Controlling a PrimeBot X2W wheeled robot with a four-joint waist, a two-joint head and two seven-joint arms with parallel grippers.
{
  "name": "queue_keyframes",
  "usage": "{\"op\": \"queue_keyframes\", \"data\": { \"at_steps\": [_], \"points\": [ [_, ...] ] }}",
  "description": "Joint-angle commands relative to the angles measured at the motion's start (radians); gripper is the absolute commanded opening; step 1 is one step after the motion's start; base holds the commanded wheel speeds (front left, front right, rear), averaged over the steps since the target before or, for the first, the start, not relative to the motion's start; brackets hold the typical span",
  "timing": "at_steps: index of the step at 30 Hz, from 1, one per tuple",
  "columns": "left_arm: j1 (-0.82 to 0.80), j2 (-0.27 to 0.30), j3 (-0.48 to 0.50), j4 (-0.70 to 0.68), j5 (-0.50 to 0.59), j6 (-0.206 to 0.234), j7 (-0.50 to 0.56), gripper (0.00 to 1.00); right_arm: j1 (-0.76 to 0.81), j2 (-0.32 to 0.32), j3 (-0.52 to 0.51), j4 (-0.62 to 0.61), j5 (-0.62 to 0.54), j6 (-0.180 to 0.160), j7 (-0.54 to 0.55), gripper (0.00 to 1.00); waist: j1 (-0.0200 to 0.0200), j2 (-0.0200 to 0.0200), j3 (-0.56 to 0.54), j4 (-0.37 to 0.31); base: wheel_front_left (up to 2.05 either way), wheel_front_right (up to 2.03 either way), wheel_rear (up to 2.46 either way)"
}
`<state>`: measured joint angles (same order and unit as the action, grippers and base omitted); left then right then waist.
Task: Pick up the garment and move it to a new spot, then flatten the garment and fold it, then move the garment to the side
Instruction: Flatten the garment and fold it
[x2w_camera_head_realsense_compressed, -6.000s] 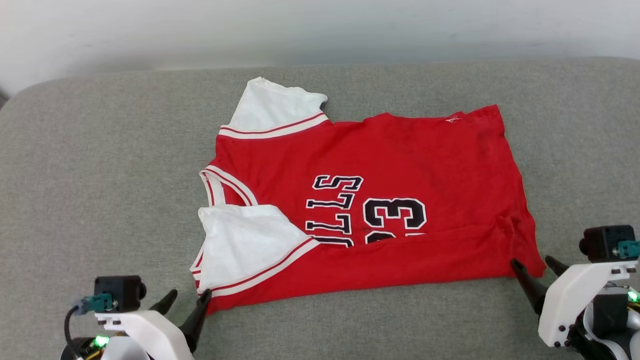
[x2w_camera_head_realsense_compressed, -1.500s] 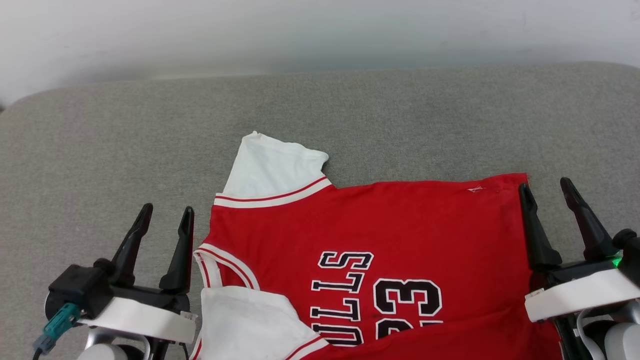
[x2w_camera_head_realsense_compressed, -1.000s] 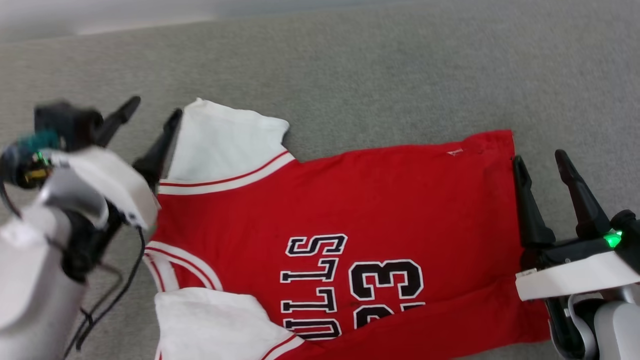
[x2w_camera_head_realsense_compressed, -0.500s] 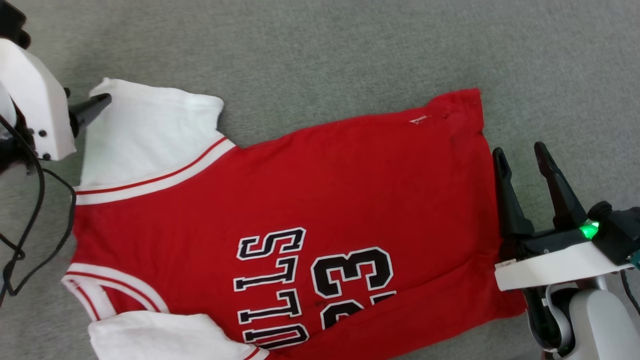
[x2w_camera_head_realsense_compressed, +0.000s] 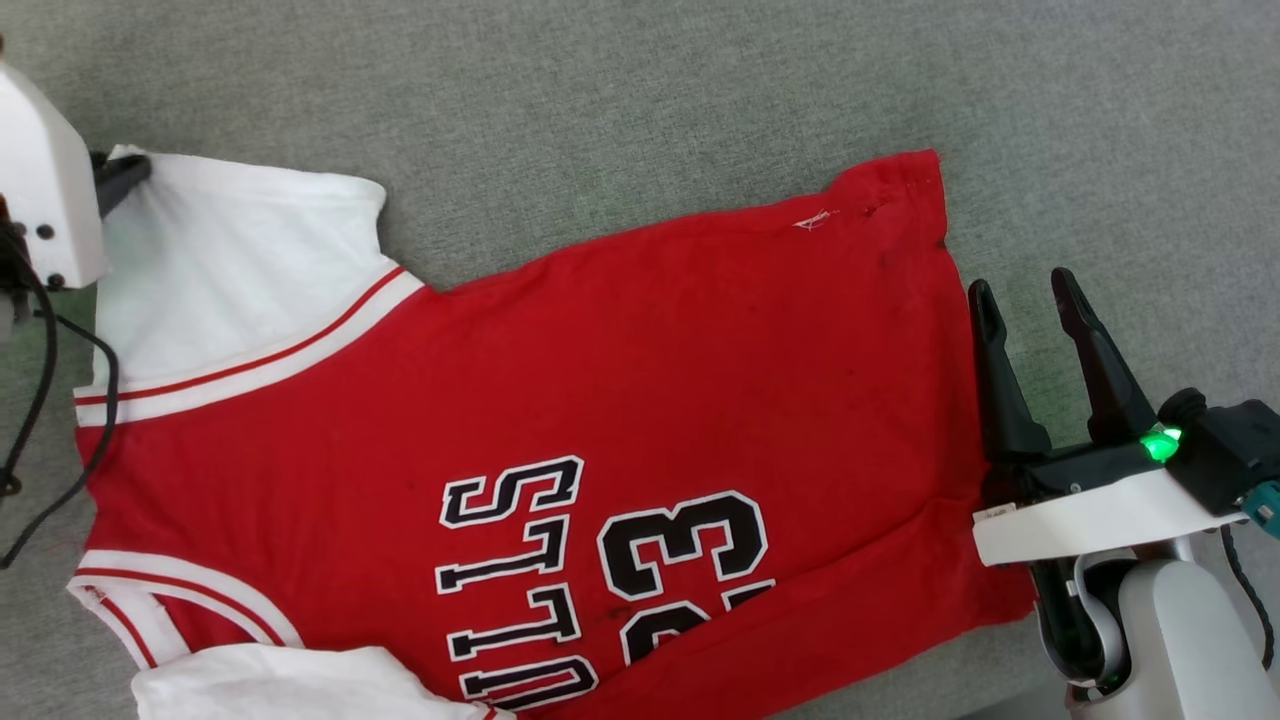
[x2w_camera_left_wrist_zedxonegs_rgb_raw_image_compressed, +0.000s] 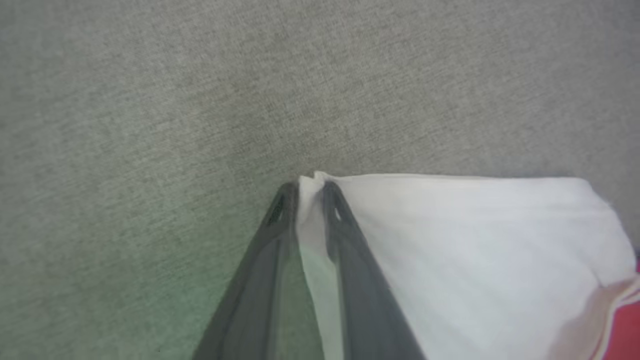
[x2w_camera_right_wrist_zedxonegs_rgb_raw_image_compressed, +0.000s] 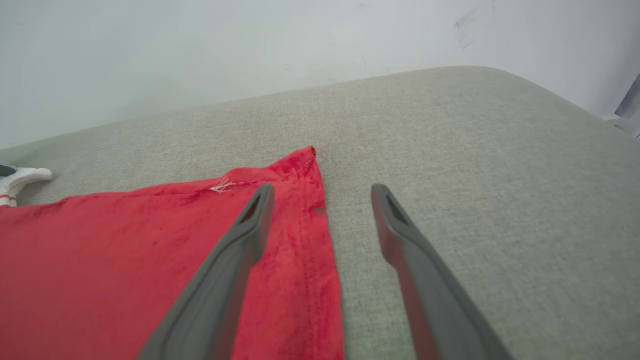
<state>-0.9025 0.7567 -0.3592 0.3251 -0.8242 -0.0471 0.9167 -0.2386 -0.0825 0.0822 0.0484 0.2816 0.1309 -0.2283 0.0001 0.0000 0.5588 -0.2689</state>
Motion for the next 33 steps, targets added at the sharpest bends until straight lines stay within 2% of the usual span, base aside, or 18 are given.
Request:
{"op": "queue_keyframes", "data": {
  "at_steps": [1, 5, 11, 12, 13, 18, 22, 28, 33],
  "points": [
    [0.039, -0.018, -0.018, 0.017, -0.001, -0.001, -0.005, 0.0, -0.015, 0.0, -0.003, 0.003, -0.003, 0.0, -0.002, 1.0, -0.0001, 0.0, -0.011, 0.009, 0.0, 0.0, 0.0],
    [0.041, -0.035, -0.007, 0.017, -0.006, -0.016, -0.065, 0.0, -0.019, -0.014, -0.012, 0.002, -0.01, 0.0, 0.007, 1.0, -0.0001, 0.0, -0.038, 0.026, 0.0, 0.0, 0.0],
    [0.052, -0.071, 0.012, -0.005, -0.004, -0.043, -0.21, 0.0, -0.013, -0.055, -0.025, -0.017, -0.026, 0.0, 0.048, 1.0, -0.0001, 0.0, -0.1, 0.066, 0.0, 0.0, 0.0],
    [0.07, -0.082, 0.007, -0.035, 0.001, -0.057, -0.273, 0.0, -0.017, -0.091, -0.034, -0.032, -0.028, 0.0, 0.104, 1.0, -0.0001, 0.0, -0.132, 0.092, 0.0, 0.0, 0.0],
    [0.077, -0.085, 0.006, -0.051, -0.002, -0.059, -0.292, 0.0, -0.02, -0.108, -0.032, -0.035, -0.024, 0.0, 0.138, 1.0, -0.0001, 0.0, -0.141, 0.101, 0.0, 0.0, 0.0],
    [0.122, -0.08, -0.01, -0.158, -0.009, -0.074, -0.356, 0.0, -0.057, -0.235, 0.014, -0.062, -0.009, 0.0, 0.369, 1.0, -0.0001, 0.0, -0.169, 0.152, 0.0, 0.0, 0.0],
    [0.165, -0.055, -0.022, -0.291, -0.021, -0.079, -0.386, 0.0, -0.125, -0.33, 0.046, -0.077, 0.069, -0.001, 0.625, 1.0, -0.0001, 0.0, -0.172, 0.195, 0.0, 0.0, 0.0],
    [0.24, -0.042, -0.03, -0.465, -0.032, -0.074, -0.409, 0.0, -0.243, -0.417, 0.02, -0.029, 0.179, -0.001, 1.004, 1.0, -0.0001, 0.0, -0.151, 0.264, 0.0, 0.0, 0.0],
    [0.304, -0.039, -0.038, -0.566, -0.025, -0.063, -0.432, 0.0, -0.322, -0.446, 0.013, 0.028, 0.175, 0.0, 1.189, 1.0, -0.0001, 0.0, -0.124, 0.321, 0.0, 0.0, 0.0]
  ]
}}
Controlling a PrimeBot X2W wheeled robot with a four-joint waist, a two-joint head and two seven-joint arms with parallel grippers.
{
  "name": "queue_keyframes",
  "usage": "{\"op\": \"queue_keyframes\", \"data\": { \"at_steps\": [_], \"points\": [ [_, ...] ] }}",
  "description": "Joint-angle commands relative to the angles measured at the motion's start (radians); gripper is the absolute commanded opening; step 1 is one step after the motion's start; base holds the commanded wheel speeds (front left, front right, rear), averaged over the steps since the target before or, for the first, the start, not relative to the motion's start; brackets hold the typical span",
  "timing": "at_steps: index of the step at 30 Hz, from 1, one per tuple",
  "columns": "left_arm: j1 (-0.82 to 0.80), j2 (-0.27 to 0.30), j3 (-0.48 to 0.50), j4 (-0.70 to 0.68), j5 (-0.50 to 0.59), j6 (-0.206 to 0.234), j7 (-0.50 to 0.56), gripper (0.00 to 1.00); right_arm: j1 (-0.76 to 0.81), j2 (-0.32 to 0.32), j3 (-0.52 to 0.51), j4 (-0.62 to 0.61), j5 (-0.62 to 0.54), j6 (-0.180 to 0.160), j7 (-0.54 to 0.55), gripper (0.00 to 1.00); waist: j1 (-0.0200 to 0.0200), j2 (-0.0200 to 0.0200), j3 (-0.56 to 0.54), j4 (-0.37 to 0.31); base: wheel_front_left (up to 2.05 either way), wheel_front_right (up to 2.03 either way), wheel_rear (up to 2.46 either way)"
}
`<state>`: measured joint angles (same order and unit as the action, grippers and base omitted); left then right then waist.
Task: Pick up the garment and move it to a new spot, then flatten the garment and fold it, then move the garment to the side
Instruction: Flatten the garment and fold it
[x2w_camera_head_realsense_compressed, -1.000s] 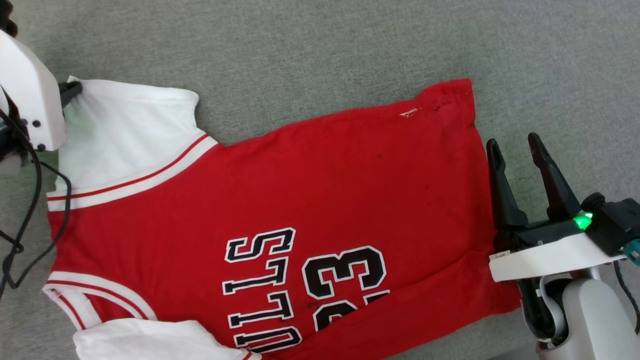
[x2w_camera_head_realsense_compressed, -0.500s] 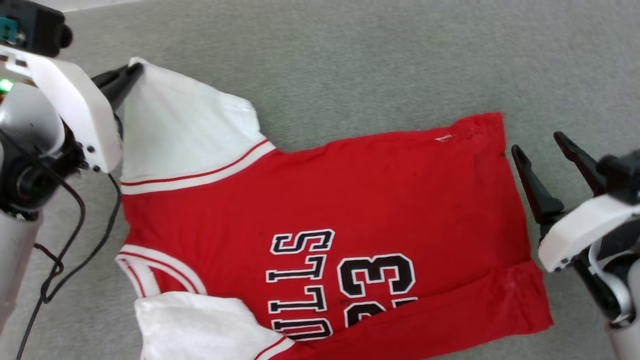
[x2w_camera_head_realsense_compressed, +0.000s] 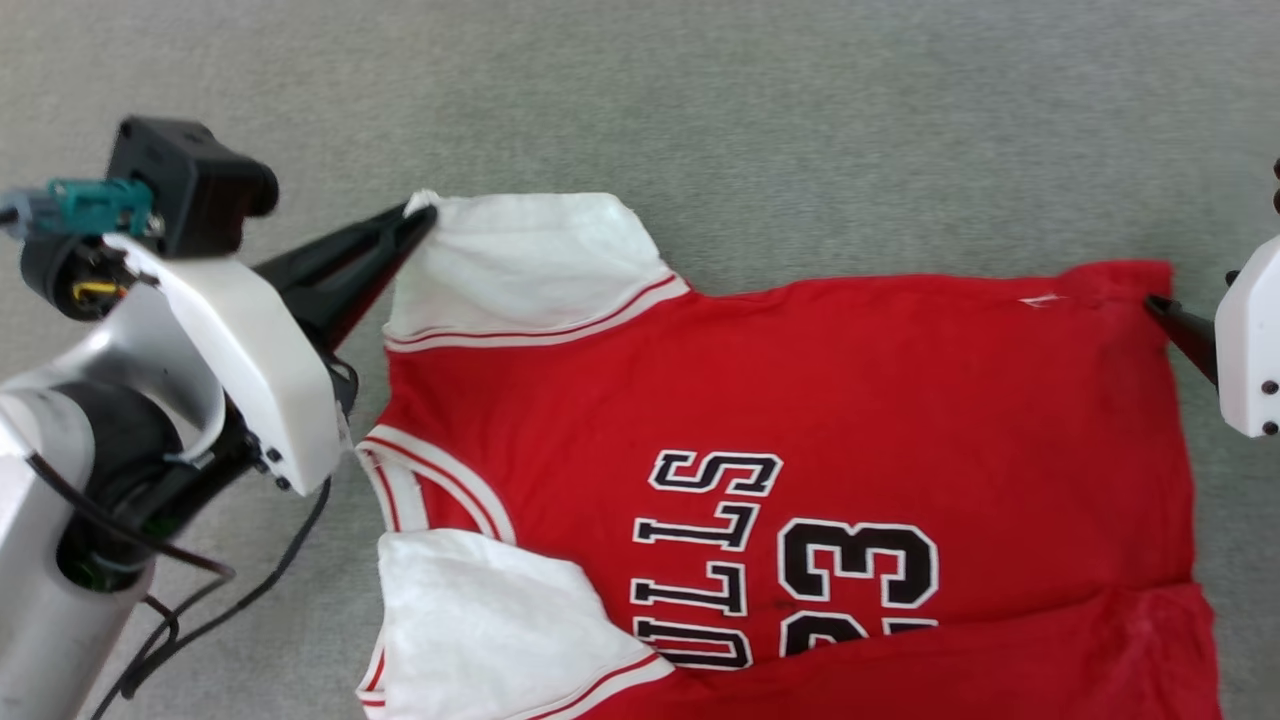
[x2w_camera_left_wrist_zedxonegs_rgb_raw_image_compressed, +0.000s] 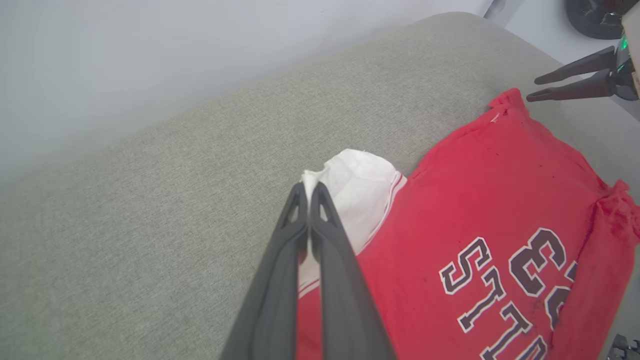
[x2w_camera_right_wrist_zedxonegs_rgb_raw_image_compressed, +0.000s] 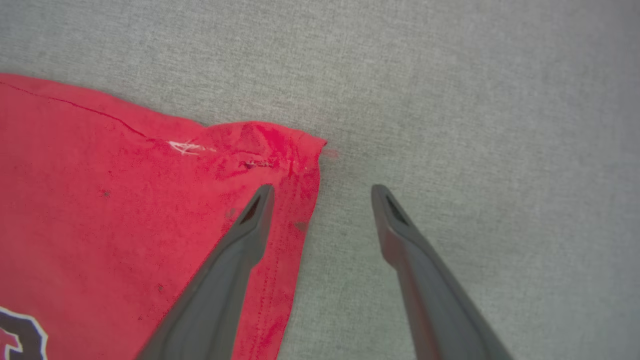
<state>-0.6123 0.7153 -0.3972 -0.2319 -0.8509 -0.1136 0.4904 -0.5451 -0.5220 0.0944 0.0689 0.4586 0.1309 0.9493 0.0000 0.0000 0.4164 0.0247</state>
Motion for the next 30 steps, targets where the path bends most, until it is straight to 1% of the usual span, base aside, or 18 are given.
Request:
{"op": "queue_keyframes", "data": {
  "at_steps": [1, 4, 8, 15, 16, 17, 18, 19, 22, 24, 27, 30],
  "points": [
    [0.024, 0.002, -0.003, -0.022, 0.003, 0.005, -0.012, 0.0, -0.026, -0.011, 0.006, 0.015, -0.008, 0.0, 0.029, 1.0, 0.0, 0.0, 0.024, 0.038, 0.0, 0.0, 0.0],
    [0.049, -0.005, -0.011, -0.051, 0.01, 0.006, -0.029, 0.0, -0.044, -0.012, 0.015, 0.044, -0.021, 0.0, 0.061, 1.0, 0.0, 0.0, 0.037, 0.067, 0.0, 0.0, 0.0],
    [0.07, -0.014, -0.023, -0.074, 0.016, 0.006, -0.046, 0.0, -0.042, -0.01, 0.033, 0.082, -0.035, 0.0, 0.077, 1.0, 0.0, 0.0, 0.048, 0.098, 0.0, 0.0, 0.0],
    [0.089, -0.024, -0.045, -0.082, 0.016, 0.0, -0.066, 0.0, 0.02, -0.003, 0.09, 0.159, -0.038, 0.0, 0.081, 1.0, 0.0, 0.0, 0.055, 0.131, 0.0, 0.0, 0.0],
    [0.091, -0.025, -0.047, -0.079, 0.016, -0.001, -0.069, 0.0, 0.027, -0.002, 0.097, 0.169, -0.035, 0.0, 0.08, 0.93, 0.0, 0.0, 0.054, 0.133, 0.0, 0.0, 0.0],
    [0.093, -0.023, -0.048, -0.075, 0.017, 0.0, -0.073, 0.0, 0.033, -0.002, 0.103, 0.176, -0.036, 0.0, 0.075, 0.4, 0.0, 0.0, 0.052, 0.134, 0.0, 0.0, 0.0],
    [0.093, -0.022, -0.049, -0.071, 0.019, 0.0, -0.074, 0.0, 0.036, -0.004, 0.108, 0.183, -0.036, 0.0, 0.073, 0.03, 0.0, 0.0, 0.049, 0.134, 0.0, 0.0, 0.0],
    [0.096, -0.023, -0.049, -0.066, 0.018, -0.001, -0.078, 0.0, 0.037, -0.004, 0.108, 0.188, -0.036, 0.0, 0.062, 0.0, 0.0, 0.0, 0.045, 0.133, 0.0, 0.0, 0.0],
    [0.108, -0.025, -0.046, -0.054, 0.007, -0.002, -0.091, 0.0, 0.027, -0.038, 0.132, 0.168, -0.06, 0.0, 0.014, 0.0, 0.0, 0.0, 0.023, 0.125, 0.0, 0.0, 0.0],
    [0.119, -0.026, -0.038, -0.046, -0.005, 0.001, -0.101, 0.0, 0.015, -0.03, 0.12, 0.165, -0.045, 0.0, -0.018, 0.0, 0.0, 0.0, 0.002, 0.115, 0.0, 0.0, 0.0],
    [0.142, -0.012, -0.027, -0.032, -0.002, 0.01, -0.113, 0.0, 0.008, -0.014, 0.088, 0.168, -0.022, 0.0, -0.043, 0.0, 0.0, 0.0, -0.035, 0.097, 0.0, 0.0, 0.0],
    [0.174, -0.004, -0.015, -0.025, -0.009, 0.023, -0.127, 0.0, 0.014, -0.028, 0.086, 0.16, -0.023, 0.0, -0.07, 0.0, 0.0, 0.0, -0.077, 0.081, 0.0, 0.0, 0.0]
  ]
}}
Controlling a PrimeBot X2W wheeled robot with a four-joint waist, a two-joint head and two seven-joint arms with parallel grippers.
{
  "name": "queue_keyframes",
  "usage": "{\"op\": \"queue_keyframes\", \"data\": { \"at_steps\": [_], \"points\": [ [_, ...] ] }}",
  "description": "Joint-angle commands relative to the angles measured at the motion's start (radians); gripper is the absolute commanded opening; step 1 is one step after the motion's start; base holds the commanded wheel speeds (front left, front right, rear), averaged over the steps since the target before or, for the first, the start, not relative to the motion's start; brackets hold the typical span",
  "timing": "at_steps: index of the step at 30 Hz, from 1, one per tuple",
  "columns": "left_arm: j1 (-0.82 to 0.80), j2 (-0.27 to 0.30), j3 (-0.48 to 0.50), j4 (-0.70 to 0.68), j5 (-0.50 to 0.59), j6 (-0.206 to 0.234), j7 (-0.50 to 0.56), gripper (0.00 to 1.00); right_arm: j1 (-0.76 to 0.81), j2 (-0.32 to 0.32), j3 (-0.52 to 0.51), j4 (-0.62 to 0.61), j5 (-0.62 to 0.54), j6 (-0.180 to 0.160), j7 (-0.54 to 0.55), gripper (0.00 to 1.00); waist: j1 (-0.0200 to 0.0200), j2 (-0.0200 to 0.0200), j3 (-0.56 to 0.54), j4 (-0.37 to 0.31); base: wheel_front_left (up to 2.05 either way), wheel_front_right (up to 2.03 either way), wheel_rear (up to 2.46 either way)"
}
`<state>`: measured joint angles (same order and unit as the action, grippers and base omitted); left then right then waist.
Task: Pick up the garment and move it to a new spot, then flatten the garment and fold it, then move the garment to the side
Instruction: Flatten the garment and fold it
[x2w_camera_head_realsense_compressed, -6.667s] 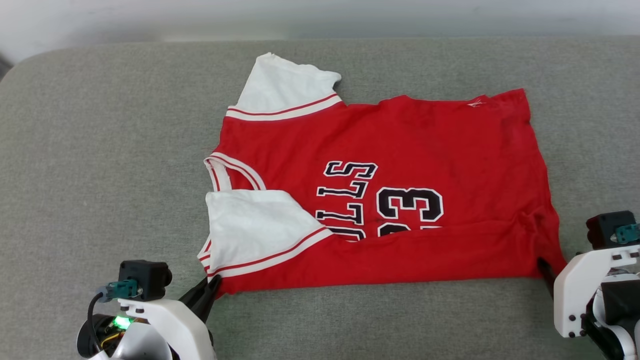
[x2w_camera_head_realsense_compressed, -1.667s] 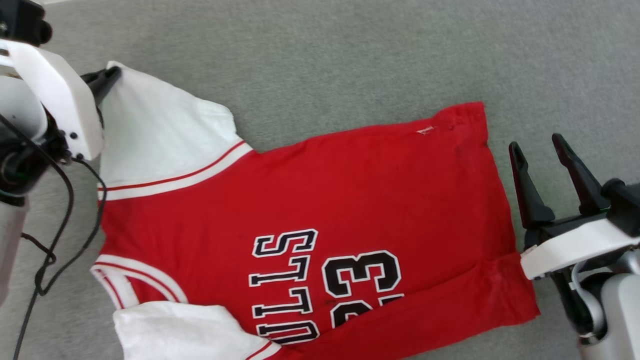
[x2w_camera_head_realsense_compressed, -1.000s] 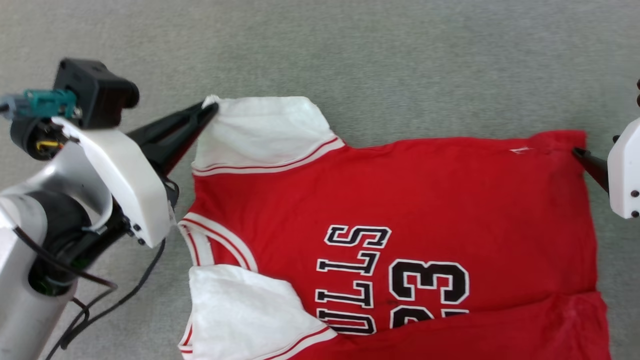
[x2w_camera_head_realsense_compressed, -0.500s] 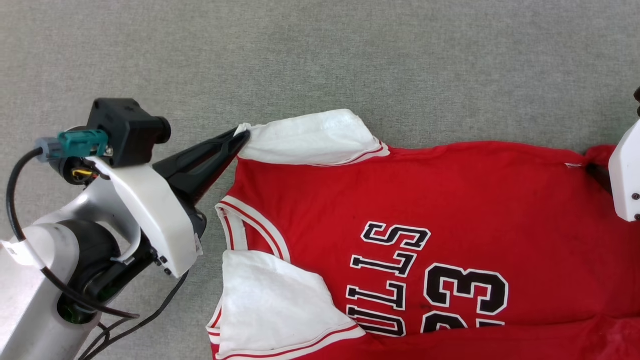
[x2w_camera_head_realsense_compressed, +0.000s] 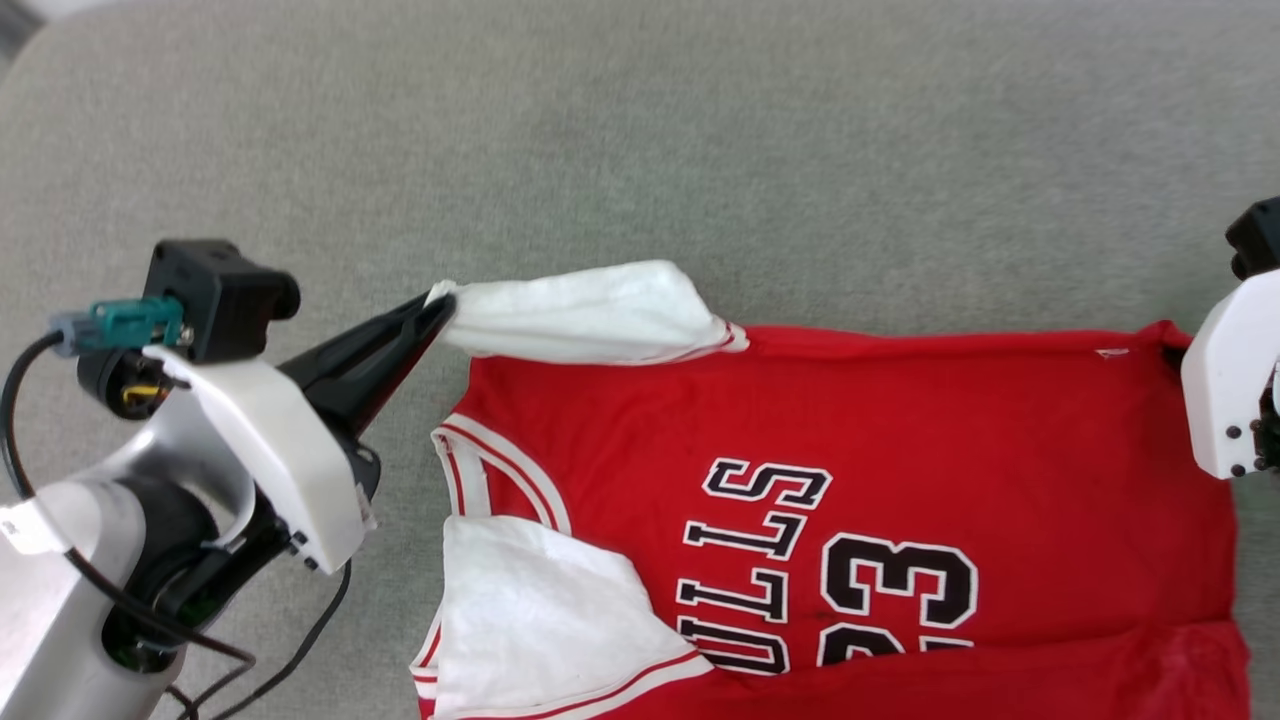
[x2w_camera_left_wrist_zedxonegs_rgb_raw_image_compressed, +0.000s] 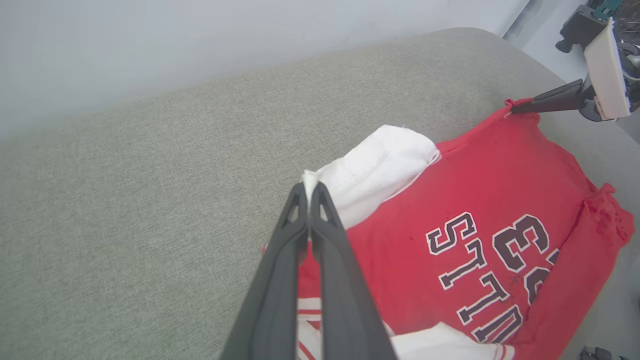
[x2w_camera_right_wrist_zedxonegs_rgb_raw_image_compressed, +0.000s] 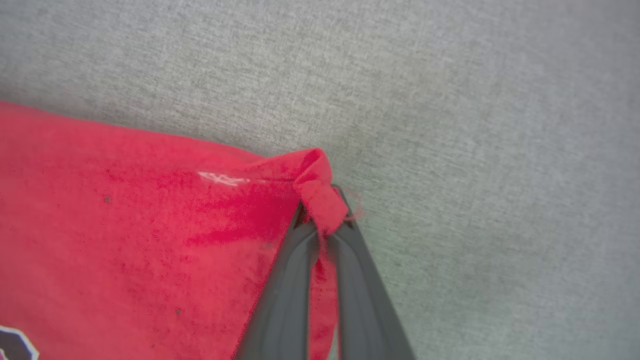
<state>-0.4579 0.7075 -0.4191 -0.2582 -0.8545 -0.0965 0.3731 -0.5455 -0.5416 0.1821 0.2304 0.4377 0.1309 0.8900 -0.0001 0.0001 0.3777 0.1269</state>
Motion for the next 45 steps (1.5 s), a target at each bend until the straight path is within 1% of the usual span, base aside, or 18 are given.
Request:
{"op": "queue_keyframes", "data": {
  "at_steps": [1, 4, 8, 9, 12, 15, 19, 22, 26, 28, 29, 33, 36, 39, 45],
  "points": [
    [0.032, 0.009, 0.011, 0.0, -0.006, 0.011, -0.015, 0.0, 0.023, -0.006, -0.007, -0.005, 0.009, 0.0, -0.021, 0.0, 0.0001, -0.0001, -0.052, -0.026, 0.0, 0.0, 0.0],
    [0.08, 0.019, 0.022, -0.008, -0.015, 0.029, -0.026, 0.0, 0.054, 0.005, -0.031, -0.023, 0.042, 0.0, -0.047, 0.0, 0.0001, -0.0001, -0.093, -0.035, 0.0, 0.0, 0.0],
    [0.159, 0.035, 0.036, -0.029, -0.03, 0.061, -0.036, 0.0, 0.127, -0.012, -0.044, -0.075, 0.055, -0.001, -0.072, 0.0, 0.0001, -0.0001, -0.147, -0.042, 0.0, 0.0, 0.0],
    [0.159, 0.035, 0.036, -0.029, -0.03, 0.061, -0.036, 0.0, 0.127, -0.012, -0.044, -0.075, 0.055, -0.001, -0.072, 0.0, 0.0001, -0.0001, -0.147, -0.042, 0.0, 0.0, 0.0],
    [0.228, 0.05, 0.044, -0.05, -0.043, 0.088, -0.04, 0.0, 0.203, -0.013, -0.069, -0.119, 0.067, -0.001, -0.092, 0.0, 0.0001, -0.0001, -0.18, -0.044, 0.0, 0.0, 0.0],
    [0.299, 0.065, 0.047, -0.073, -0.056, 0.115, -0.037, 0.0, 0.284, 0.0, -0.101, -0.168, 0.08, 0.0, -0.113, 0.0, 0.0001, -0.0001, -0.204, -0.041, 0.0, 0.0, 0.0],
    [0.392, 0.089, 0.033, -0.099, -0.06, 0.144, -0.02, 0.0, 0.395, 0.025, -0.135, -0.231, 0.086, -0.001, -0.134, 0.0, 0.0001, -0.0001, -0.22, -0.04, 0.0, 0.0, 0.0],
    [0.452, 0.109, 0.017, -0.106, -0.051, 0.16, -0.009, 0.0, 0.47, 0.036, -0.131, -0.266, 0.092, 0.0, -0.134, 0.0, 0.0001, -0.0001, -0.225, -0.042, 0.0, 0.0, 0.0],
    [0.508, 0.124, -0.02, -0.09, -0.036, 0.171, 0.013, 0.0, 0.544, 0.028, -0.11, -0.28, 0.096, 0.0, -0.138, 0.0, 0.0001, -0.0001, -0.223, -0.042, 0.0, 0.0, 0.0],
    [0.515, 0.139, -0.045, -0.075, -0.008, 0.173, 0.031, 0.0, 0.563, 0.013, -0.088, -0.275, 0.093, 0.0, -0.143, 0.0, 0.0001, -0.0001, -0.22, -0.043, 0.0, 0.0, 0.0],
    [0.517, 0.136, -0.056, -0.065, 0.0, 0.173, 0.037, 0.0, 0.571, 0.007, -0.077, -0.272, 0.093, 0.0, -0.145, 0.0, 0.0001, -0.0001, -0.218, -0.043, 0.0, 0.0, 0.0],
    [0.5, 0.104, -0.095, -0.02, 0.009, 0.154, 0.046, 0.0, 0.577, -0.017, -0.041, -0.248, 0.1, 0.0, -0.162, 0.0, 0.0001, -0.0001, -0.206, -0.044, 0.0, 0.0, 0.0],
    [0.489, 0.086, -0.119, 0.015, 0.019, 0.142, 0.052, 0.0, 0.564, -0.047, -0.003, -0.236, 0.085, 0.0, -0.179, 0.0, 0.0001, -0.0001, -0.196, -0.045, 0.0, 0.0, 0.0],
    [0.472, 0.071, -0.142, 0.05, 0.041, 0.126, 0.045, 0.0, 0.552, -0.065, 0.024, -0.215, 0.089, -0.001, -0.197, 0.0, 0.0001, -0.0001, -0.186, -0.045, 0.0, 0.0, 0.0],
    [0.444, 0.033, -0.178, 0.12, 0.075, 0.103, 0.027, 0.0, 0.535, -0.078, 0.077, -0.153, 0.103, -0.001, -0.243, 0.0, 0.0001, -0.0001, -0.176, -0.044, 0.0, 0.0, 0.0]
  ]
}}
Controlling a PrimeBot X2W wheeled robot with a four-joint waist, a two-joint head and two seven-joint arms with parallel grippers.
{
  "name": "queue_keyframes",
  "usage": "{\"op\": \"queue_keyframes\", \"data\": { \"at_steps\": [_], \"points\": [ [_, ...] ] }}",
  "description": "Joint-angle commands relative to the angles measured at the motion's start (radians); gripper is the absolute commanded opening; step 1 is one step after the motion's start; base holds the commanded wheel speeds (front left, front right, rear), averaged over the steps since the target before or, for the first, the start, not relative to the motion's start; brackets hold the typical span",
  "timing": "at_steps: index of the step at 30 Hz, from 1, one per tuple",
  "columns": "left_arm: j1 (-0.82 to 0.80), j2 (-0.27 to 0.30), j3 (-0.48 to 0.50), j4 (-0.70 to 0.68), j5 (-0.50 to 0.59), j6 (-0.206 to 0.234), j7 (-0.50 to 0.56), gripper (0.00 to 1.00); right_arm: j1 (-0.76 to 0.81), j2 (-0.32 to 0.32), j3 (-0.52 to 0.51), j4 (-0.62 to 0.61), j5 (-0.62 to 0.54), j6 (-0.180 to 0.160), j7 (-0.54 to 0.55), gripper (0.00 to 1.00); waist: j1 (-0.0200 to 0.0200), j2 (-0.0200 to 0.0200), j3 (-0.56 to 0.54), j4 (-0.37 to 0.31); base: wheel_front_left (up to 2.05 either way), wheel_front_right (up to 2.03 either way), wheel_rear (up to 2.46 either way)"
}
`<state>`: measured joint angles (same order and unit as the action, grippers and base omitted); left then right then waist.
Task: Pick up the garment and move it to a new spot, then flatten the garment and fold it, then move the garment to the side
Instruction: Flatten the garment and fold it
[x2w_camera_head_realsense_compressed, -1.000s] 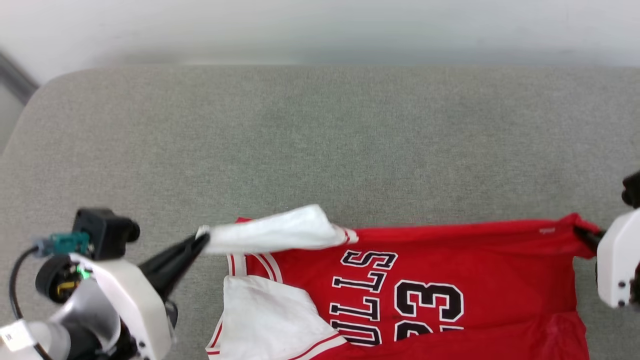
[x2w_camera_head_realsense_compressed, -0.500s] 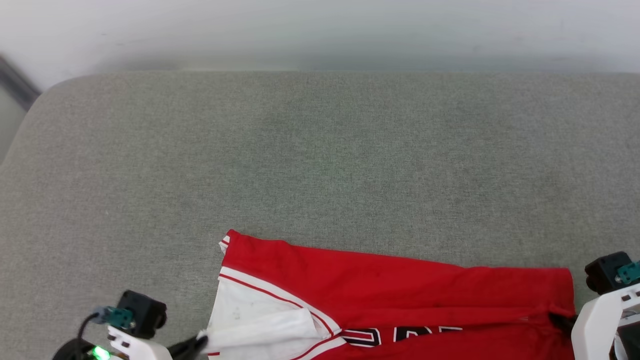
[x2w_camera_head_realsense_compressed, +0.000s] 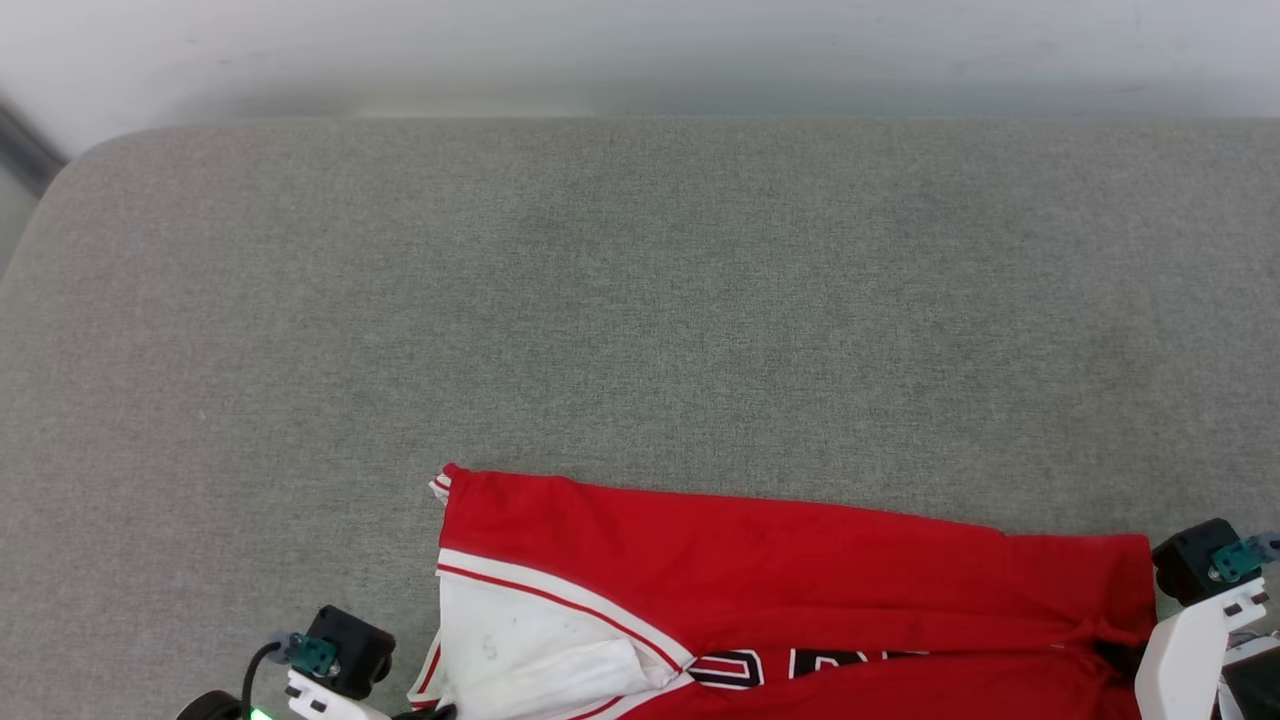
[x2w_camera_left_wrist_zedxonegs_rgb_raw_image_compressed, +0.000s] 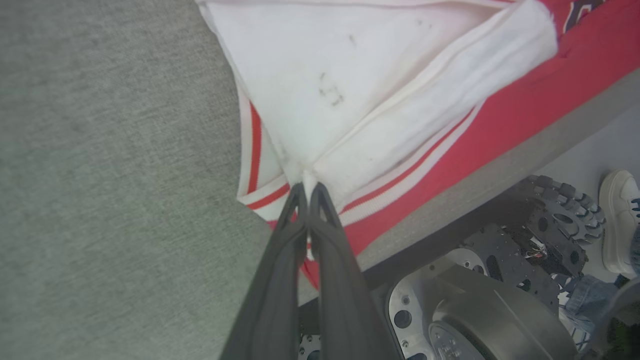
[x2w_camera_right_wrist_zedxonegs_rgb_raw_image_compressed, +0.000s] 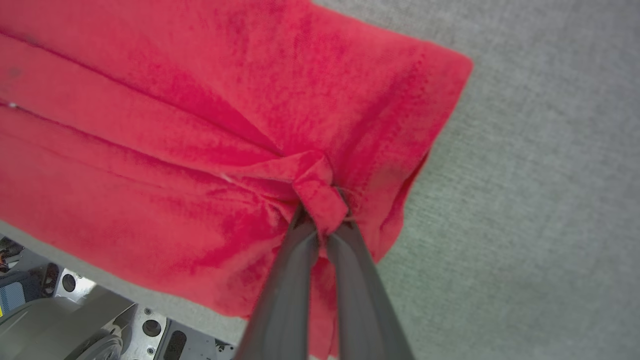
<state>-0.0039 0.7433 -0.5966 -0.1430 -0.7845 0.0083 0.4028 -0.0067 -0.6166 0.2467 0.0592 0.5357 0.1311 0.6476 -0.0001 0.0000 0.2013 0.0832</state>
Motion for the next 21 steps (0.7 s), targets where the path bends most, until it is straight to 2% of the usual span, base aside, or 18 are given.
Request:
{"op": "queue_keyframes", "data": {
  "at_steps": [1, 2, 3, 9, 14, 17, 21],
  "points": [
    [-0.014, -0.009, -0.005, 0.015, 0.007, -0.006, -0.006, 0.25, -0.006, -0.004, 0.017, 0.029, 0.008, -0.001, -0.006, 0.0, 0.0001, 0.0, 0.0, 0.0, 0.0, 0.0, 0.0],
    [-0.017, -0.013, -0.009, 0.022, 0.009, -0.008, -0.01, 0.85, -0.009, -0.004, 0.02, 0.04, 0.007, -0.001, -0.009, 0.43, 0.0001, 0.0, 0.0, -0.001, 0.0, 0.0, 0.0],
    [-0.021, -0.016, -0.011, 0.03, 0.012, -0.009, -0.011, 1.0, -0.012, -0.002, 0.02, 0.051, 0.009, -0.001, -0.013, 1.0, 0.0001, 0.0, 0.0, -0.002, 0.0, 0.0, 0.0],
    [-0.028, -0.035, -0.004, 0.054, 0.011, -0.008, -0.042, 1.0, -0.032, 0.009, 0.021, 0.053, 0.029, -0.001, -0.041, 1.0, 0.0001, 0.0, -0.032, -0.006, 0.0, 0.0, 0.0],
    [-0.034, -0.055, 0.037, 0.042, 0.005, 0.009, -0.118, 1.0, -0.046, 0.021, -0.018, 0.009, 0.063, -0.001, -0.046, 1.0, 0.0001, 0.0, -0.073, -0.009, 0.0, 0.0, 0.0],
    [-0.042, -0.071, 0.08, 0.029, 0.007, 0.026, -0.195, 1.0, -0.045, 0.042, -0.07, -0.026, 0.086, -0.001, -0.033, 1.0, 0.0001, 0.0, -0.092, -0.01, 0.0, 0.0, 0.0],
    [-0.049, -0.082, 0.13, 0.021, 0.07, 0.04, -0.357, 1.0, -0.03, 0.089, -0.157, -0.062, 0.088, -0.001, -0.008, 1.0, 0.0001, 0.0, -0.112, -0.01, 0.0, 0.0, 0.0]
  ]
}}
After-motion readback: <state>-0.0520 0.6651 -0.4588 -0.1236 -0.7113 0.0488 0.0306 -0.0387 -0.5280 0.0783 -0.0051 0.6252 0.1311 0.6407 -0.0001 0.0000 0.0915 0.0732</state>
